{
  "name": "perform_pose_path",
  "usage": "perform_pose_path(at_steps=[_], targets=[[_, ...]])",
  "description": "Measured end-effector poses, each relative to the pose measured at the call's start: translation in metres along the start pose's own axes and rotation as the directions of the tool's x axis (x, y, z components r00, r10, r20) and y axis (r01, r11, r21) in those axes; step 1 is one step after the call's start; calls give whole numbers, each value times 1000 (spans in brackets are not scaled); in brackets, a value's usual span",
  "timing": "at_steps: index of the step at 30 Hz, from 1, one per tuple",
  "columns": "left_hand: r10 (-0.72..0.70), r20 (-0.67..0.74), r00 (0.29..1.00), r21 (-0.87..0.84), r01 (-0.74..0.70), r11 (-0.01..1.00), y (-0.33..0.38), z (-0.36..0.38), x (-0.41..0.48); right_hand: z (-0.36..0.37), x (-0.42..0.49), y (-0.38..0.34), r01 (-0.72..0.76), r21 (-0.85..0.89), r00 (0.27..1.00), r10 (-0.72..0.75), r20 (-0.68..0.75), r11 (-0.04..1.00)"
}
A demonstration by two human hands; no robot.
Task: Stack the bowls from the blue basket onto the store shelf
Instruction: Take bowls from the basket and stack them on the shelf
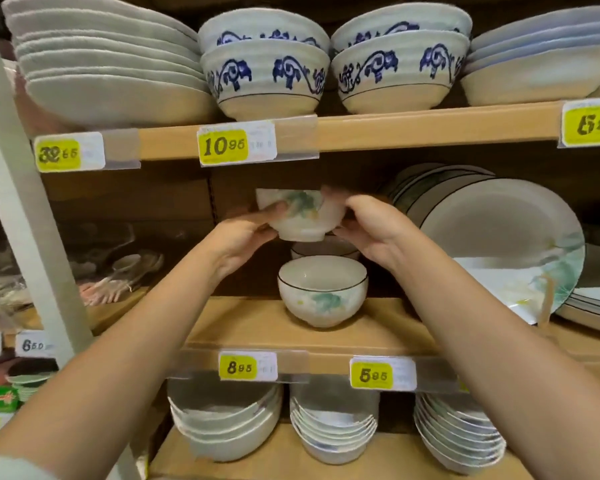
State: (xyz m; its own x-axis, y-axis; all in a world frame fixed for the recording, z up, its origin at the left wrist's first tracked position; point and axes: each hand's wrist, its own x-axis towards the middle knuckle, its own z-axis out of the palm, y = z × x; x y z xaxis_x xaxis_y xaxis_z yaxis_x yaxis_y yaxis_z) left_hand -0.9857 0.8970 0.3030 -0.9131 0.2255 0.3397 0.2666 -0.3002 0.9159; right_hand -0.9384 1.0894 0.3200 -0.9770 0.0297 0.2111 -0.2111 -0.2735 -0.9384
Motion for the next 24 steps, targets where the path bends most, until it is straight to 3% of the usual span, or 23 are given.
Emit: perform_pose_path(at_steps=[2, 5, 12, 17, 24], targets=[[-8, 46, 999, 7, 7, 1000, -4, -8, 32, 10, 24, 3, 17, 31, 996, -14, -89, 999], [-33, 161, 986, 48, 25, 999, -12, -16, 72, 20, 58, 7, 36, -64, 983, -47, -175, 997], [-63, 156, 986, 41, 58, 998, -44, -26, 139, 22, 144, 12, -115, -285, 922, -4, -388, 952], [-57, 164, 985, 72, 46, 996, -62, -30, 162, 14, 178, 19, -182, -424, 924, 7, -381, 887], [-165, 126, 978, 441, 94, 893, -92, -33, 189, -10, 197, 37, -291, -474, 899, 68, -432, 831]])
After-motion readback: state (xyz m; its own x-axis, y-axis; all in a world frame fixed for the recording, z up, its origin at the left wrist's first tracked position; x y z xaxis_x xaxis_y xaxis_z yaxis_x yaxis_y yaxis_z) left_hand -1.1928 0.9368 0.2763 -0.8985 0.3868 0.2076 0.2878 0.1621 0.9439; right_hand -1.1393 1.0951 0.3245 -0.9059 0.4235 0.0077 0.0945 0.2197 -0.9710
